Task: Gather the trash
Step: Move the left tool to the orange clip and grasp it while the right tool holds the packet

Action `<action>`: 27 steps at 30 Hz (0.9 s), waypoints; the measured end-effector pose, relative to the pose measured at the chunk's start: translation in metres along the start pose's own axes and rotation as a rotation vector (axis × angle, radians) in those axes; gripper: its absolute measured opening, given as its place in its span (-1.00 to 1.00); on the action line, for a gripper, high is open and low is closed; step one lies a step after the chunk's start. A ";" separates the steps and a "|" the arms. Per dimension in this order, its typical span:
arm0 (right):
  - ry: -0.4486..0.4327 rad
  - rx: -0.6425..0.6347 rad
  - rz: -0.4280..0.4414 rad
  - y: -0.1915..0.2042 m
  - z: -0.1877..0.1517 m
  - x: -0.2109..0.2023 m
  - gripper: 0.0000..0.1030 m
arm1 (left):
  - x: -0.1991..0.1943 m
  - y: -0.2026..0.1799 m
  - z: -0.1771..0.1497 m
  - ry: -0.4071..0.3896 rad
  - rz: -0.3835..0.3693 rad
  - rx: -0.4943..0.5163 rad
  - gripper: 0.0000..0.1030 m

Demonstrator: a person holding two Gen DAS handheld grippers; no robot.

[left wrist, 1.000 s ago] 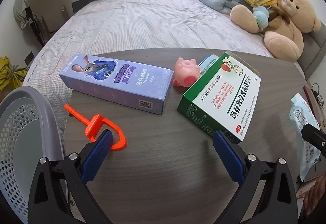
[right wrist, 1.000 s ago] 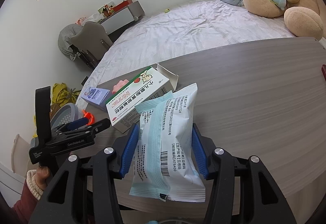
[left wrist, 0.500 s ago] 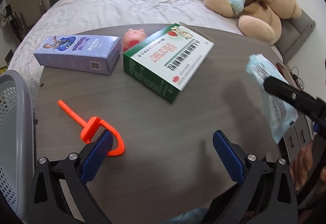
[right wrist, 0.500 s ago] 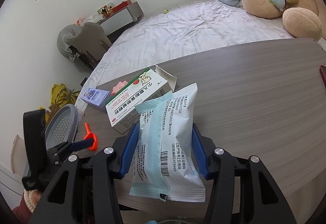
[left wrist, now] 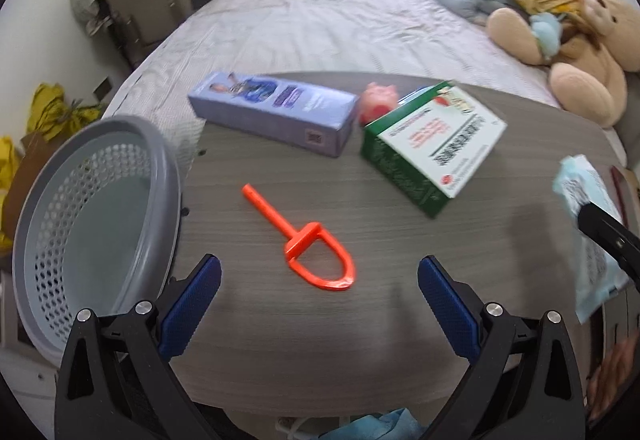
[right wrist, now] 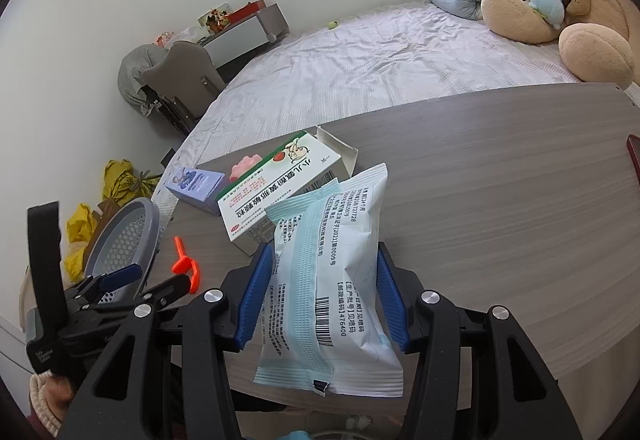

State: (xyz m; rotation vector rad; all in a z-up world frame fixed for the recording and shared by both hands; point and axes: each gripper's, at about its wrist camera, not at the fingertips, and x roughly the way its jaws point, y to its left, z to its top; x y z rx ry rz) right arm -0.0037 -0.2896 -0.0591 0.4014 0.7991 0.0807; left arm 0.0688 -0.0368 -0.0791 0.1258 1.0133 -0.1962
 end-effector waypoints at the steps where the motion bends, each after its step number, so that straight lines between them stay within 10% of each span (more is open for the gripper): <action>1: 0.003 0.001 0.000 -0.001 0.000 0.001 -0.03 | 0.006 0.000 0.001 0.015 0.020 -0.016 0.88; 14: 0.005 0.028 -0.005 -0.015 -0.002 0.005 -0.03 | 0.039 0.006 0.013 0.065 0.134 -0.122 0.81; 22: 0.001 0.033 -0.009 -0.018 -0.003 0.002 -0.03 | 0.028 0.004 0.011 0.044 0.079 -0.141 -0.34; 27: 0.001 0.023 -0.015 -0.013 -0.003 0.000 -0.03 | 0.024 0.004 0.005 0.046 0.074 -0.131 -0.35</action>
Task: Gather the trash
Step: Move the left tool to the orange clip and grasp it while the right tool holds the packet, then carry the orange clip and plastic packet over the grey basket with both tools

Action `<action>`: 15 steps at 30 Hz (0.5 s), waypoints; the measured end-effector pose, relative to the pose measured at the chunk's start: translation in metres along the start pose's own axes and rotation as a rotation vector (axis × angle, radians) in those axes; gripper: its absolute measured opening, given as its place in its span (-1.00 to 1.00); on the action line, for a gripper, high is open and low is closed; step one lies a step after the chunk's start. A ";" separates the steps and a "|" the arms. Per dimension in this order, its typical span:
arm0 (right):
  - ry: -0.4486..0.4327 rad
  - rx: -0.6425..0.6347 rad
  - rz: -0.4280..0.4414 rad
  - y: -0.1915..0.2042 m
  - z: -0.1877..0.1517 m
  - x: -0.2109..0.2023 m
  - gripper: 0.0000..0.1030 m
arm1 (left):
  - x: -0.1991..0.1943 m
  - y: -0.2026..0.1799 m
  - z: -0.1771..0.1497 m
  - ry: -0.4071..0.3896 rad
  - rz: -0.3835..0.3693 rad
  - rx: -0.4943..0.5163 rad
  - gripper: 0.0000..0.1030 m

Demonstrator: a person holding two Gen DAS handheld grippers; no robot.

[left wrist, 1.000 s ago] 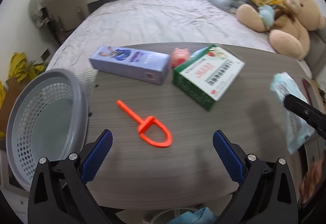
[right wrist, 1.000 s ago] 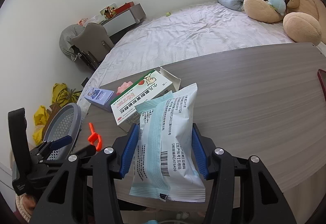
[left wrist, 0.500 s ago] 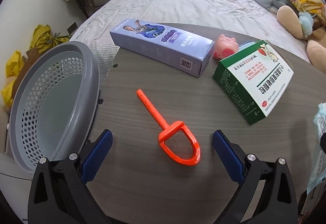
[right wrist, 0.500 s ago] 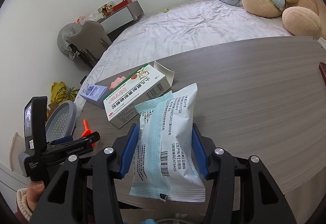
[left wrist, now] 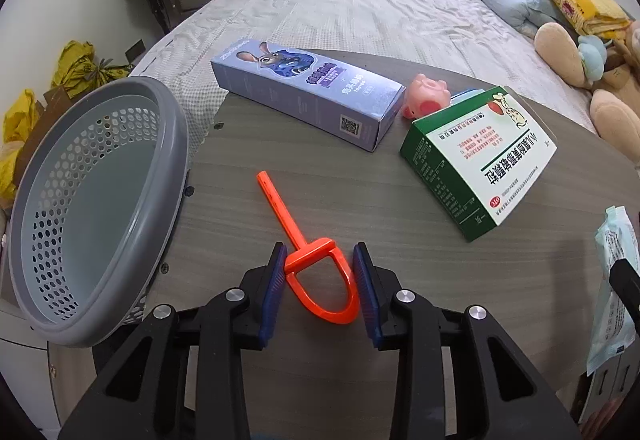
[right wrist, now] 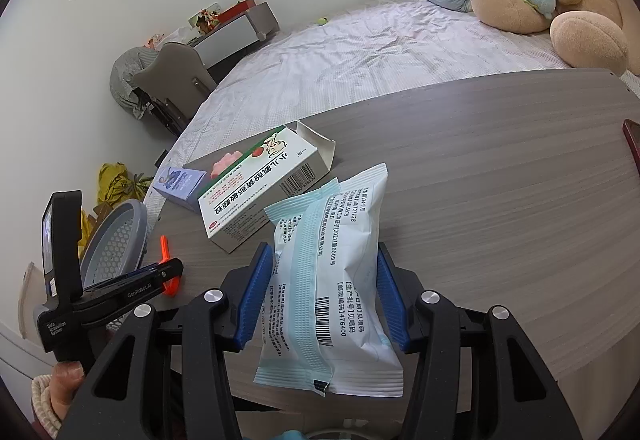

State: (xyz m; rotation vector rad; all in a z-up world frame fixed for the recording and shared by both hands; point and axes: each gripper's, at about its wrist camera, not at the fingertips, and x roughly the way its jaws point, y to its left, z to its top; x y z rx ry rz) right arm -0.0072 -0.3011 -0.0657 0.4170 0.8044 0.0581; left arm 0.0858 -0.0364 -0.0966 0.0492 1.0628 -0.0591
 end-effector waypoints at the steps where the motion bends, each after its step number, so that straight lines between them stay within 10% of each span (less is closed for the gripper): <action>1: 0.000 -0.002 -0.001 0.001 0.000 0.000 -0.03 | -0.002 0.000 -0.002 0.000 0.003 0.006 -0.35; 15: -0.021 -0.097 0.021 0.052 0.001 -0.014 -0.03 | -0.058 0.021 -0.004 -0.146 -0.014 0.017 -0.35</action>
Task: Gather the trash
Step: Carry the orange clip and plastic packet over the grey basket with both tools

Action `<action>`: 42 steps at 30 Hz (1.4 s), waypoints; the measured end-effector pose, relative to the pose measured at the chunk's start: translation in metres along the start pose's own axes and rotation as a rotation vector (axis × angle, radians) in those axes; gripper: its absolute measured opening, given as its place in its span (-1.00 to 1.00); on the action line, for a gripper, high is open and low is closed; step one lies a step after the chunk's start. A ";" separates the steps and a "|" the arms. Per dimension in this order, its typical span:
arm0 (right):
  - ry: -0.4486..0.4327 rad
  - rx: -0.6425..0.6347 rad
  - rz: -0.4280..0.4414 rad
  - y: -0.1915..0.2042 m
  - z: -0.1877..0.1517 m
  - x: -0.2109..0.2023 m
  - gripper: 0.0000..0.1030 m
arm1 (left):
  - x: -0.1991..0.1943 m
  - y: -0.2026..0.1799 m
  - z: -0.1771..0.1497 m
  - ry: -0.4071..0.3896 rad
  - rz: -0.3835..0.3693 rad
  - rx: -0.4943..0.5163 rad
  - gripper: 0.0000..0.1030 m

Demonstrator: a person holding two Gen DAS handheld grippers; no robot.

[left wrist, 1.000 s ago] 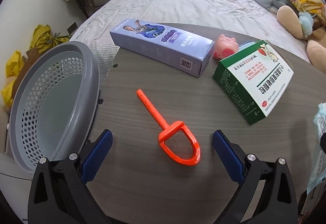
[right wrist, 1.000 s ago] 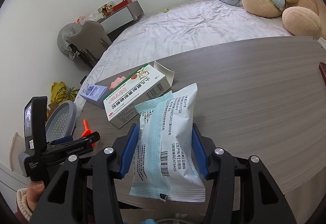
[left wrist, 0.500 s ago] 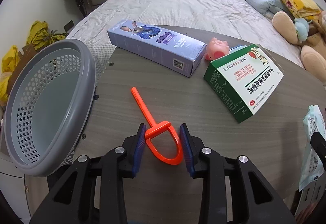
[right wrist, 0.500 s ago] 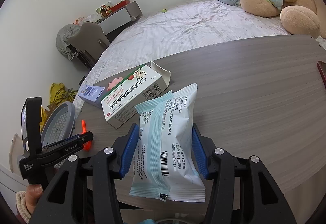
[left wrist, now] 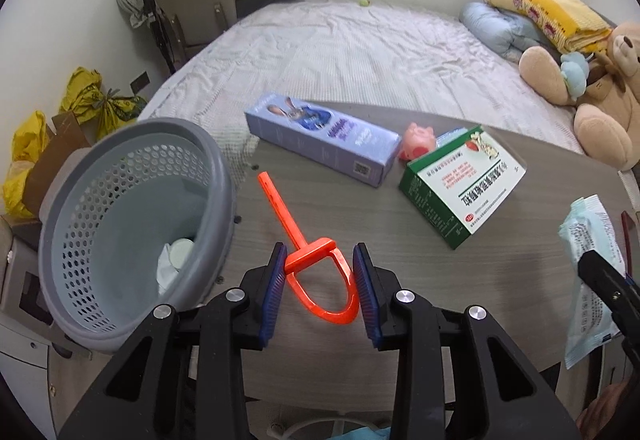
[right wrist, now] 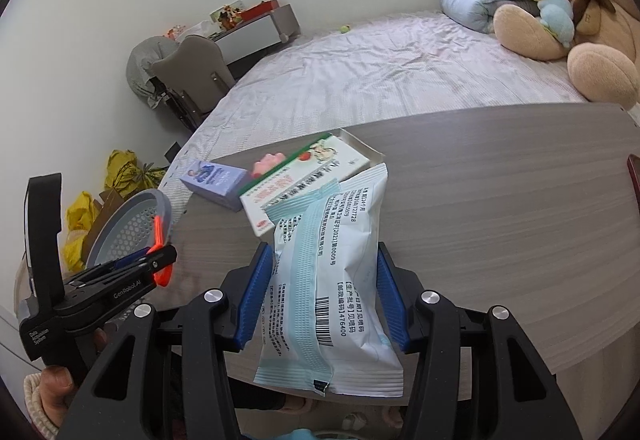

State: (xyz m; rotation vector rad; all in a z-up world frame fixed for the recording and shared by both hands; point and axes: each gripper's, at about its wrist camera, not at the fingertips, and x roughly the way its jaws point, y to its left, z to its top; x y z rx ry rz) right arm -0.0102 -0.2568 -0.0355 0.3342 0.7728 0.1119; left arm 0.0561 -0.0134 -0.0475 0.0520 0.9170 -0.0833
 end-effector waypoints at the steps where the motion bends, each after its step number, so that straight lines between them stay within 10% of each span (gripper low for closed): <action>1: 0.000 -0.010 0.006 0.006 0.001 0.001 -0.03 | -0.005 0.005 0.000 -0.014 -0.001 -0.004 -0.35; 24: 0.147 -0.303 0.341 0.215 0.016 0.101 -0.03 | -0.032 0.184 -0.008 -0.074 0.158 -0.214 -0.35; 42: 0.221 -0.358 0.314 0.269 0.016 0.152 -0.03 | -0.006 0.232 -0.010 -0.033 0.144 -0.267 -0.33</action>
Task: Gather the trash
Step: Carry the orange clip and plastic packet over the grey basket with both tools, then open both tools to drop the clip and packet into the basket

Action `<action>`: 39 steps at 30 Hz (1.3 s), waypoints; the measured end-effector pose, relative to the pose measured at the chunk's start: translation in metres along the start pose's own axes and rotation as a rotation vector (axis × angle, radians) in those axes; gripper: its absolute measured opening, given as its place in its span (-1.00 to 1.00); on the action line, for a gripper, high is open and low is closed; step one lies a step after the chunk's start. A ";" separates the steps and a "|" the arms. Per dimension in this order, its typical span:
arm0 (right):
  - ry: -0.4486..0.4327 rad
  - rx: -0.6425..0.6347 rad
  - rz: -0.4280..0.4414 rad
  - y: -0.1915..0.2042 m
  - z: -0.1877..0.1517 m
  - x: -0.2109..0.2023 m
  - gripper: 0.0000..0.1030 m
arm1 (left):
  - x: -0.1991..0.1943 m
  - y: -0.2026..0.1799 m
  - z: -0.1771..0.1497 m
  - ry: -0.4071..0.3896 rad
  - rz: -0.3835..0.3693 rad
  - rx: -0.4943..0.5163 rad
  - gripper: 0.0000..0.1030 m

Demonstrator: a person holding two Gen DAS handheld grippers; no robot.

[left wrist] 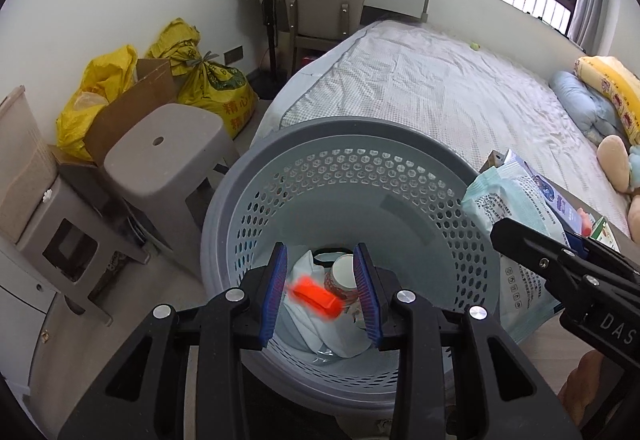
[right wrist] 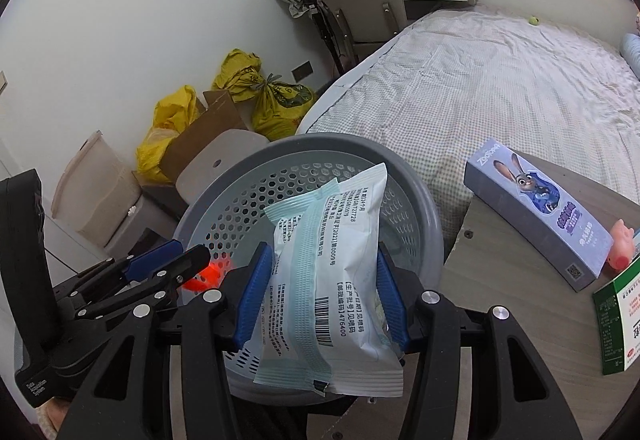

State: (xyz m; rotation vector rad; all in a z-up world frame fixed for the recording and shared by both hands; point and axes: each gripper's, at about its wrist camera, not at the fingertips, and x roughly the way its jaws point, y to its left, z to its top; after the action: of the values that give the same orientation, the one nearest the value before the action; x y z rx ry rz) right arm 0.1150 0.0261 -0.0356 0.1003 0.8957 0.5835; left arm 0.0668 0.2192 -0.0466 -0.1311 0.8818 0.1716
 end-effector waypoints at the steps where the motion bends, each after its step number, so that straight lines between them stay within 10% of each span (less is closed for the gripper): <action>1: 0.001 0.001 -0.002 0.000 0.000 0.001 -0.02 | 0.000 0.001 0.000 0.001 -0.001 -0.001 -0.31; 7: -0.014 0.004 0.003 -0.002 0.000 -0.001 0.37 | 0.000 0.005 0.000 -0.006 0.007 -0.016 0.18; 25: -0.050 0.015 -0.034 -0.008 -0.007 -0.022 0.37 | -0.018 -0.002 -0.003 -0.045 0.031 -0.013 0.80; 39: -0.077 0.040 -0.059 -0.017 -0.028 -0.051 0.37 | -0.035 -0.012 -0.008 -0.067 0.005 -0.011 0.88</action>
State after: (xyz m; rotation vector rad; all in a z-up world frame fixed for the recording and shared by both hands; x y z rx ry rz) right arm 0.0767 -0.0195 -0.0226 0.1308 0.8333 0.5039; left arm 0.0410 0.2029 -0.0242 -0.1324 0.8145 0.1849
